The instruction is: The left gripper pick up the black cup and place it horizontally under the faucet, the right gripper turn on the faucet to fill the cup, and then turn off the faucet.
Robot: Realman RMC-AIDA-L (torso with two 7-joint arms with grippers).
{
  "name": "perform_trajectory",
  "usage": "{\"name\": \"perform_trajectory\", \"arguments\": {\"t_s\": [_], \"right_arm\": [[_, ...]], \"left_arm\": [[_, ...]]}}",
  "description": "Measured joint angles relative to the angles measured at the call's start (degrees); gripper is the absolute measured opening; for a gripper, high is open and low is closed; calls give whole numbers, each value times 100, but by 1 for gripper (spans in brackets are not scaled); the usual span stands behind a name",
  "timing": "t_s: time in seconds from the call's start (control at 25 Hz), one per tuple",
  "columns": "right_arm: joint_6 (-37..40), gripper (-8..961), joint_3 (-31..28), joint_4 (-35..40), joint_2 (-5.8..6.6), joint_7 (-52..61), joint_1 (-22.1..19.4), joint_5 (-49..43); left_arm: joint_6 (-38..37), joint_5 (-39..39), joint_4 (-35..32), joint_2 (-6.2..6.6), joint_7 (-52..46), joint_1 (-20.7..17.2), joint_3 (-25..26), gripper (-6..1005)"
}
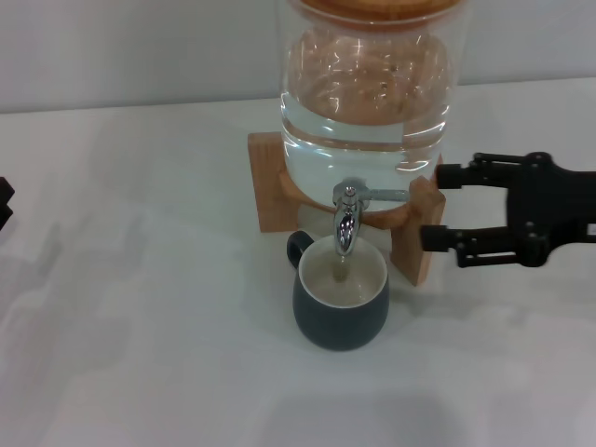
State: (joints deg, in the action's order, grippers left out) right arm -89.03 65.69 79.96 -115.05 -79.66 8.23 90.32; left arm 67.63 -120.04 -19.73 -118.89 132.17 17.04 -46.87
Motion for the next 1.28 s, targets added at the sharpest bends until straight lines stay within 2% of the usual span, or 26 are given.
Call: {"name": "perform_trajectory", "arguments": {"t_s": [0.28, 0.52, 1.28], "right_arm": [[511, 784, 378, 33, 0, 97, 36, -39], [890, 765, 669, 99, 0, 278, 85, -419], [838, 736, 1212, 131, -8, 311, 152, -396]], "left_arm": [[4, -6, 18, -3, 18, 12, 14, 638], [12, -9, 44, -11, 19, -11, 11, 638], [33, 27, 58, -21, 19, -35, -21, 638]]}}
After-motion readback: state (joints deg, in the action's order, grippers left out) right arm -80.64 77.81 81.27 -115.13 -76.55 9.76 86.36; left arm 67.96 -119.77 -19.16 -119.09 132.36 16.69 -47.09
